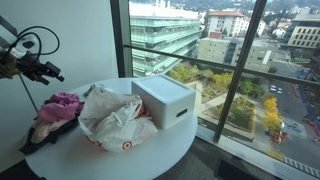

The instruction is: Pick up all the items from the plastic and put them on the table one by one

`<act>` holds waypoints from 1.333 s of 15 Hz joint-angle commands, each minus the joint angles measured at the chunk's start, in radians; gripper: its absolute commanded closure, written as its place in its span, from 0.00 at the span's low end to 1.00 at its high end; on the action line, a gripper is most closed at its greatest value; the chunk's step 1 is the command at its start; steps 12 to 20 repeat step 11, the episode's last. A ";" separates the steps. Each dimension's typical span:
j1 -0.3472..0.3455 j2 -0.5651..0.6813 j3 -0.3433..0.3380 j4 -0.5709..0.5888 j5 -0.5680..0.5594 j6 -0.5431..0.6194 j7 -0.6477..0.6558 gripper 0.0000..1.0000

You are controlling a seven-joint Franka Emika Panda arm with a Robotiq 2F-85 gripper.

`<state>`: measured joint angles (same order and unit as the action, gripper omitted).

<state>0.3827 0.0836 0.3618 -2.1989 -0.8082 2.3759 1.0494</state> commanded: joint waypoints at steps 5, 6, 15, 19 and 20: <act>-0.012 -0.237 0.011 -0.210 0.129 -0.027 0.030 0.00; -0.014 -0.257 0.009 -0.240 0.156 -0.009 0.025 0.00; -0.029 -0.329 0.022 -0.359 0.212 0.042 0.048 0.00; -0.029 -0.329 0.022 -0.359 0.212 0.042 0.048 0.00; -0.029 -0.329 0.022 -0.359 0.212 0.042 0.048 0.00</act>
